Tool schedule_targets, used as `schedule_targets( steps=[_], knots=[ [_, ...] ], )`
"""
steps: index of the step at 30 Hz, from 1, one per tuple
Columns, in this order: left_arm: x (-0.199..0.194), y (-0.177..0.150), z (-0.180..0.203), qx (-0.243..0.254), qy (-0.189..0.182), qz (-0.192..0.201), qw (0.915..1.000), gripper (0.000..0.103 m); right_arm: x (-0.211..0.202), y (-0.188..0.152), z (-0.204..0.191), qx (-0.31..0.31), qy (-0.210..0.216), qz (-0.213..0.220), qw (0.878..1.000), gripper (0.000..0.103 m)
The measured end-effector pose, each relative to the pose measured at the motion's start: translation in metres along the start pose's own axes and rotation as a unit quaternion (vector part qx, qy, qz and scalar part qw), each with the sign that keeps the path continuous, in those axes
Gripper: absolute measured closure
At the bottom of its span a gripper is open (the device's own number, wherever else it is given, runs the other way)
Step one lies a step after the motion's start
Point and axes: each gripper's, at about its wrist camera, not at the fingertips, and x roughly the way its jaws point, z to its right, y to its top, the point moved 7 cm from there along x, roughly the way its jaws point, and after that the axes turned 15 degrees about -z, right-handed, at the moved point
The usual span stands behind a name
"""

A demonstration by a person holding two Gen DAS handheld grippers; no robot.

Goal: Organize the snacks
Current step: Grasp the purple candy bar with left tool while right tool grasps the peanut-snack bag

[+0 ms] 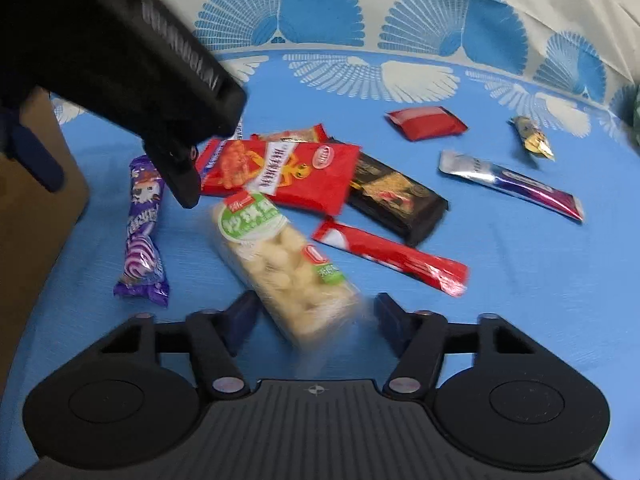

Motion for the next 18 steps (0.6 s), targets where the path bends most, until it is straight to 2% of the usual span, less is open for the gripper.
schedule_targets(
  steps=[2, 4, 7, 9, 10, 11, 12, 13, 15, 18],
  knots=[
    [0.011, 0.002, -0.002, -0.013, -0.008, -0.008, 0.9998, 0.000, -0.006, -0.005, 0.010, 0.006, 0.012, 0.000, 1.000, 0.036],
    [0.021, 0.003, -0.008, -0.030, -0.006, -0.017, 0.9994, 0.000, -0.003, 0.000, 0.017, 0.003, 0.040, -0.002, 0.999, 0.025],
    [0.030, 0.005, -0.017, -0.047, 0.001, -0.021, 0.9987, 0.003, 0.009, 0.014, 0.014, -0.025, 0.038, -0.003, 0.999, 0.019],
    [0.035, 0.008, -0.025, -0.063, -0.002, -0.027, 0.9977, 0.029, 0.019, 0.019, 0.008, -0.059, 0.029, -0.001, 0.998, 0.016],
    [0.038, 0.009, -0.029, -0.072, -0.015, -0.037, 0.9966, 0.045, 0.020, 0.020, 0.005, -0.071, 0.022, 0.003, 0.997, 0.022],
    [0.036, 0.010, -0.033, -0.085, -0.036, -0.038, 0.9950, 0.069, 0.019, 0.021, 0.002, -0.079, 0.023, 0.008, 0.997, 0.046],
    [0.032, 0.010, -0.036, -0.090, -0.037, -0.033, 0.9947, 0.085, 0.014, 0.019, -0.003, -0.081, 0.030, 0.013, 0.996, 0.057],
    [0.028, 0.009, -0.036, -0.082, -0.041, -0.030, 0.9953, 0.088, 0.011, 0.018, -0.005, -0.079, 0.025, 0.013, 0.997, 0.065],
    [0.019, 0.003, -0.036, -0.075, -0.048, -0.026, 0.9957, 0.088, 0.003, 0.011, -0.004, -0.057, 0.011, 0.002, 0.998, 0.065],
    [-0.007, -0.019, -0.034, -0.051, -0.067, -0.004, 0.9965, 0.089, -0.023, 0.003, 0.004, 0.002, 0.033, 0.011, 0.999, 0.065]
  ],
)
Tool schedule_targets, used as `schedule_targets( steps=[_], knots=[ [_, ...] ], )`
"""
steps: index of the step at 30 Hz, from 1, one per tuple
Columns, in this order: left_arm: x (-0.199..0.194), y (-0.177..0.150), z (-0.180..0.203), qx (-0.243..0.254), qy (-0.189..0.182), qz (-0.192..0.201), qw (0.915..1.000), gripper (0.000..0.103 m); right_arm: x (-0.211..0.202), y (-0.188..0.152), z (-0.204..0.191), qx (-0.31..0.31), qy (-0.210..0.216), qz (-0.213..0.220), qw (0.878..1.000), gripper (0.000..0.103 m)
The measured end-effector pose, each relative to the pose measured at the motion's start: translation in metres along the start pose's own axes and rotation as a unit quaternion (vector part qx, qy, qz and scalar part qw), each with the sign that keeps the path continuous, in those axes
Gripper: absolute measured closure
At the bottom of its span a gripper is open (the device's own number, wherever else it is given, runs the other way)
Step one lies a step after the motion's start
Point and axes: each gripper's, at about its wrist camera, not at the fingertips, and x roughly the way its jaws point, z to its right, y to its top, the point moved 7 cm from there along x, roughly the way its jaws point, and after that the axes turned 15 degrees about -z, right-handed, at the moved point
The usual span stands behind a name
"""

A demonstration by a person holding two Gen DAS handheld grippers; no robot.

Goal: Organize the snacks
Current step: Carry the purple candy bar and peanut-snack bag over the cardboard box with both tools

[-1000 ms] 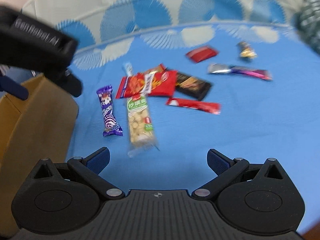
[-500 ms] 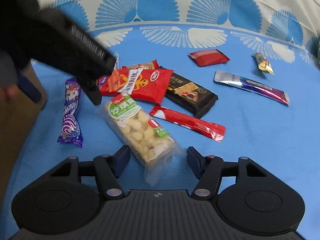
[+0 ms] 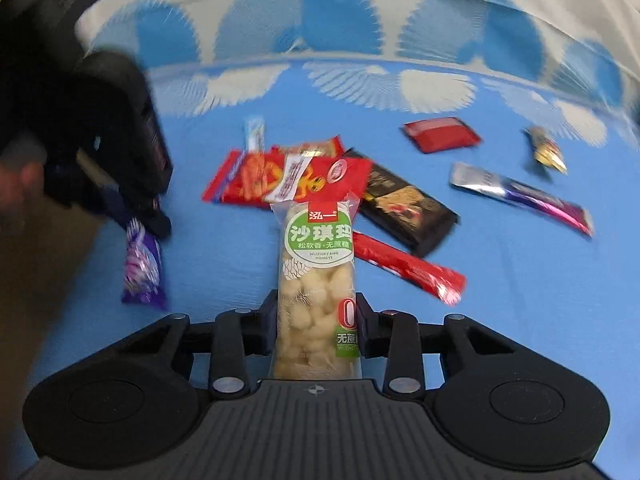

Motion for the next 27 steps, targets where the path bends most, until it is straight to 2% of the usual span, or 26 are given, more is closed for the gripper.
schedule_targets(
  steps=[6, 11, 15, 18, 23, 27],
  knots=[
    [-0.070, -0.069, 0.003, 0.036, -0.061, 0.037, 0.9968, 0.089, -0.083, -0.013, 0.004, 0.073, 0.004, 0.054, 0.996, 0.065],
    [-0.136, -0.140, -0.022, 0.056, -0.087, 0.069, 0.9922, 0.089, -0.161, -0.039, -0.015, 0.077, 0.017, 0.084, 0.993, 0.065],
    [-0.173, -0.196, -0.063, 0.054, -0.083, 0.084, 0.9915, 0.089, -0.212, -0.071, -0.053, 0.060, 0.048, 0.084, 0.993, 0.065],
    [-0.194, -0.237, -0.103, 0.043, -0.063, 0.099, 0.9922, 0.089, -0.242, -0.100, -0.092, 0.039, 0.083, 0.075, 0.993, 0.065],
    [-0.205, -0.296, -0.167, 0.004, -0.034, 0.109, 0.9934, 0.089, -0.274, -0.140, -0.160, -0.010, 0.130, 0.060, 0.990, 0.065],
    [-0.214, -0.333, -0.208, -0.024, -0.022, 0.129, 0.9912, 0.089, -0.288, -0.156, -0.203, -0.062, 0.143, 0.056, 0.986, 0.065]
  ],
)
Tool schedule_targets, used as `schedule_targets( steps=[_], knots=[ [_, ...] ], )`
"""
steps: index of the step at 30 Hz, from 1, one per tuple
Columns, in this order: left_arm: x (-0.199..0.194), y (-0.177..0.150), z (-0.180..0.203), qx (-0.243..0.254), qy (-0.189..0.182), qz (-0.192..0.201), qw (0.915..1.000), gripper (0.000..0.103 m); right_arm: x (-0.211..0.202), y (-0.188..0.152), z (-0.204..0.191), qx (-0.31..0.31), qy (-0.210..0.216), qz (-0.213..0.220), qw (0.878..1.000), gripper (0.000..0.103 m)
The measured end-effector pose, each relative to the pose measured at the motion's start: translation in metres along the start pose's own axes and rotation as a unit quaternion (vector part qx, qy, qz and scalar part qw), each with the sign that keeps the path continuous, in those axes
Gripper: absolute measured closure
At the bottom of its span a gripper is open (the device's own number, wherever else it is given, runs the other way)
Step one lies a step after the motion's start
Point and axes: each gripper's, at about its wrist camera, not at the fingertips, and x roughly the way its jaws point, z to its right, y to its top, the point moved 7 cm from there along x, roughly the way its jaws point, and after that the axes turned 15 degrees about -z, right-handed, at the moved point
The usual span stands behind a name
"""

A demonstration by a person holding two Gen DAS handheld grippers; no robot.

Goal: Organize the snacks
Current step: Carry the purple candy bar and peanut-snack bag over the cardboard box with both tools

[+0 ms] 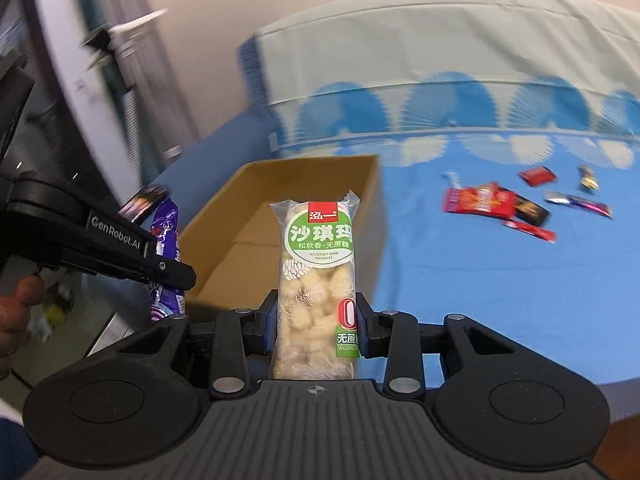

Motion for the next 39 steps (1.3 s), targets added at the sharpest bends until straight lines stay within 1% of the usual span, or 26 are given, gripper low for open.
schedule_targets(
  steps=[2, 6, 12, 18, 29, 39],
  knots=[
    [-0.008, -0.011, -0.015, -0.010, -0.001, 0.008, 0.9999, 0.089, -0.005, -0.001, -0.014, -0.016, 0.000, 0.002, 1.000, 0.065],
    [-0.016, -0.023, -0.028, -0.020, -0.009, 0.019, 0.9996, 0.089, -0.014, -0.002, -0.032, -0.036, -0.009, 0.009, 0.999, 0.065],
    [-0.022, -0.029, -0.027, -0.014, -0.022, 0.030, 0.9992, 0.089, -0.018, -0.006, -0.038, -0.041, -0.027, 0.012, 0.999, 0.065],
    [-0.021, -0.028, -0.033, -0.021, -0.028, 0.031, 0.9989, 0.089, -0.017, -0.007, -0.042, -0.049, -0.035, 0.009, 0.998, 0.065],
    [-0.019, -0.008, -0.048, -0.039, -0.028, 0.035, 0.9982, 0.089, -0.004, -0.001, -0.042, -0.057, -0.045, -0.006, 0.997, 0.065],
    [-0.013, 0.026, -0.066, -0.047, -0.022, 0.038, 0.9979, 0.089, 0.015, 0.017, -0.044, -0.057, -0.050, -0.020, 0.997, 0.065]
  ],
)
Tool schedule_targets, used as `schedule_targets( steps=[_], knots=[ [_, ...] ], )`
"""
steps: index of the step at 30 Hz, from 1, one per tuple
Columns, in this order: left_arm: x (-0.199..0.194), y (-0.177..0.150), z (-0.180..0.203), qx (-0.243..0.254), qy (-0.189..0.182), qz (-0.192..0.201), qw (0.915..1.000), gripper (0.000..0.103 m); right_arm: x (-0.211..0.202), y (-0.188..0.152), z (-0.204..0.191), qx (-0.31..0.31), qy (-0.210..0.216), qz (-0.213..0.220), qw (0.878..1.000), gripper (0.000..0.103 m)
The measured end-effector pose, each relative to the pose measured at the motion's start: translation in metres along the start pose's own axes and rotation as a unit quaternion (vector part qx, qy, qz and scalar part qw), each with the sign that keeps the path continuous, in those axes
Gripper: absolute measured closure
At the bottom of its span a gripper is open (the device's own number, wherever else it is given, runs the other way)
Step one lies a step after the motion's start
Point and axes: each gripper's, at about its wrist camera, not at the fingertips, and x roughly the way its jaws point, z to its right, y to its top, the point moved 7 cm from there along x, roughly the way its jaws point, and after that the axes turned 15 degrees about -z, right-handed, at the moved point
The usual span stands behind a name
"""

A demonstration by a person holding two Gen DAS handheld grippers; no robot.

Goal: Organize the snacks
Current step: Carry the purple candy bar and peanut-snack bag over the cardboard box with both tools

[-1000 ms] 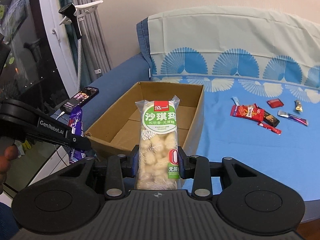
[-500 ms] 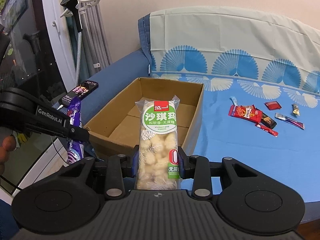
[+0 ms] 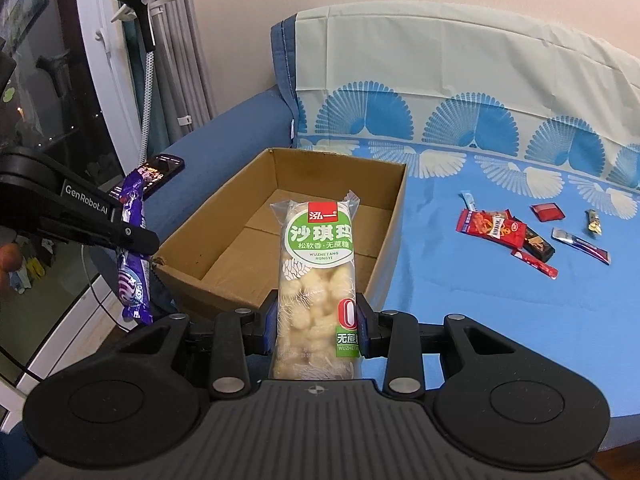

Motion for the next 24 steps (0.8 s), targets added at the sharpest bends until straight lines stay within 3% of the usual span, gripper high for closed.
schedule_targets(
  steps=[10, 24],
  knots=[
    [0.019, 0.054, 0.001, 0.001, -0.010, -0.004, 0.9999, 0.089, 0.030, 0.040, -0.006, -0.010, 0.000, -0.002, 1.000, 0.065],
    [0.085, 0.113, -0.003, 0.017, 0.031, -0.032, 0.9989, 0.089, 0.101, 0.082, 0.004, 0.000, 0.005, -0.033, 0.999, 0.065]
  ],
)
